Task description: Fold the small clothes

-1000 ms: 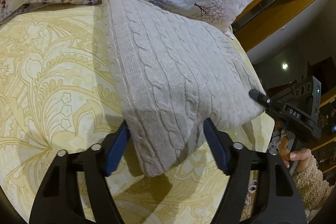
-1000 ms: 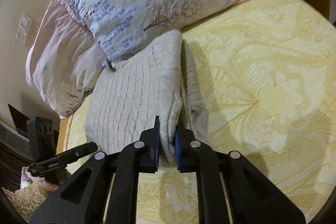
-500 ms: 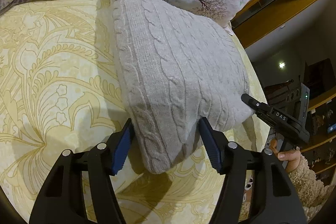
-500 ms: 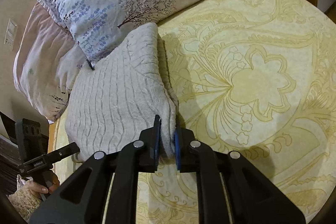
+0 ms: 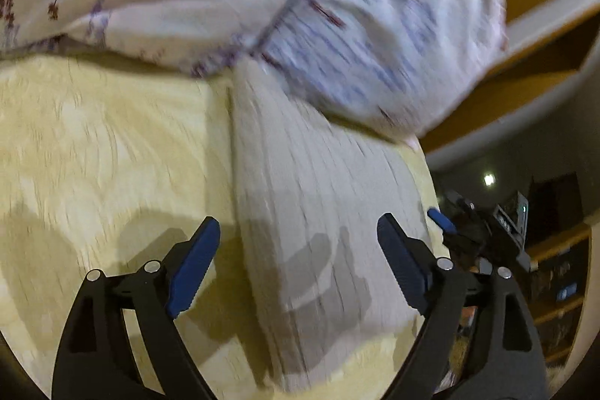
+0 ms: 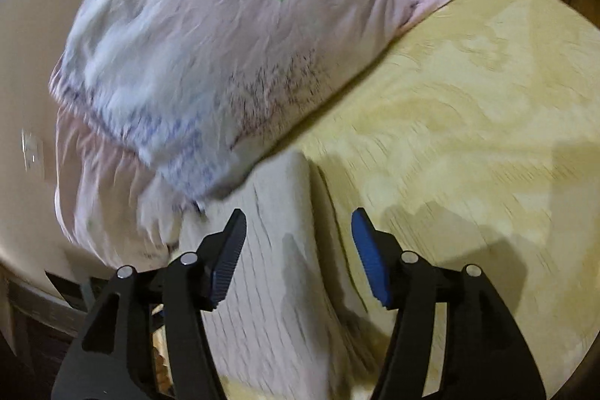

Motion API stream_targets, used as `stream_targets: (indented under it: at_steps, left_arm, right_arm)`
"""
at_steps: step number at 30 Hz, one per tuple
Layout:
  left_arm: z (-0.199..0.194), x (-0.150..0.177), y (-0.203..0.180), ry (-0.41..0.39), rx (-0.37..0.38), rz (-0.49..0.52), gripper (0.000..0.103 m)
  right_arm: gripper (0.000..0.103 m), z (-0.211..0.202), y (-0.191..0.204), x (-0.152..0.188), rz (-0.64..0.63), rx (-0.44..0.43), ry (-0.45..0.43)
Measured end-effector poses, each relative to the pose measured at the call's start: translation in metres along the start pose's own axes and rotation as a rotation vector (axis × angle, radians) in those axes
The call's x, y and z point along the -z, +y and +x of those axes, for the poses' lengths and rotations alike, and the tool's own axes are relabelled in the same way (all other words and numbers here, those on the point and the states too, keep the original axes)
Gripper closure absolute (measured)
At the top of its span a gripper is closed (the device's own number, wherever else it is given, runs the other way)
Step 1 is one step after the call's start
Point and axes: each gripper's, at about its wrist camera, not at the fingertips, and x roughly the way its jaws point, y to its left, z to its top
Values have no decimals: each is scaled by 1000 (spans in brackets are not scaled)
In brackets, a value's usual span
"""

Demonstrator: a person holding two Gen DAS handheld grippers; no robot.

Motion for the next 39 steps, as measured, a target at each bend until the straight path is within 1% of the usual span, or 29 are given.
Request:
stream_targets:
  at_steps: [2,5,8,10,12,13,14,15,16,17,18,19,20,22,24,25,27,30,33,35,37,39]
  left_arm:
    - [6,-22,5,-24,-13,-28,16]
    - [17,-47,8,-36,-22,-52,17]
    - [33,-62,9,-15,-24,-62,19]
    - [42,-67,10,10,-15,-76,23]
    - [51,-70,10,26,-8,-76,32]
    - [55,-71,8,31,-6,-77,39]
    - [57,-70,9,36,-1,-79,43]
    - [59,-69,10,37,-1,-79,51]
    - [58,-68,12,34,-3,-79,55]
    - [58,-68,12,29,-2,-80,63]
    - [58,-68,13,26,-3,-80,69]
    - [56,-68,13,23,-3,-79,72]
    - [56,-69,13,19,-1,-77,78]
    - [50,-70,11,12,7,-58,86]
    - [43,-69,9,1,23,-35,88]
    - [42,-69,6,-7,25,-20,89]
    - [42,-67,6,-11,2,2,89]
    - [49,-66,12,-4,-57,-5,89]
    - [59,-65,14,-5,-141,26,89]
    - [64,-65,13,5,-160,28,89]
    - [63,-64,13,9,-153,16,89]
    - [56,-64,11,7,-122,5,88]
  right_arm:
    - [44,15,0,-12,12,5,29]
    - [44,39,1,-26,25,17,86]
    - [44,55,3,-32,20,11,124]
    - [44,64,5,-32,-2,12,147]
    - [46,69,8,-30,-19,9,162]
    - [58,72,8,-29,-30,5,166]
    - [73,74,9,-27,-39,9,164]
    - [83,73,9,-27,-50,14,154]
    - [88,71,9,-26,-58,-1,141]
    - [92,70,10,-26,-63,-12,128]
    - [93,67,13,-25,-72,-18,111]
    - [93,62,17,-24,-91,-26,87]
    - [94,56,22,-23,-109,-35,64]
    - [94,44,32,-21,-142,-52,13]
    - [94,32,38,-20,-161,-68,-40]
    - [94,27,40,-18,-171,-62,-71]
    - [94,27,37,-18,-184,-16,-89]
    - [94,52,18,-19,-128,102,-8]
    - [94,74,12,-20,-106,167,49]
    - [94,81,14,-22,-104,182,71]
    - [91,78,20,-23,-117,175,81]
    - [78,68,22,-24,-120,153,76]
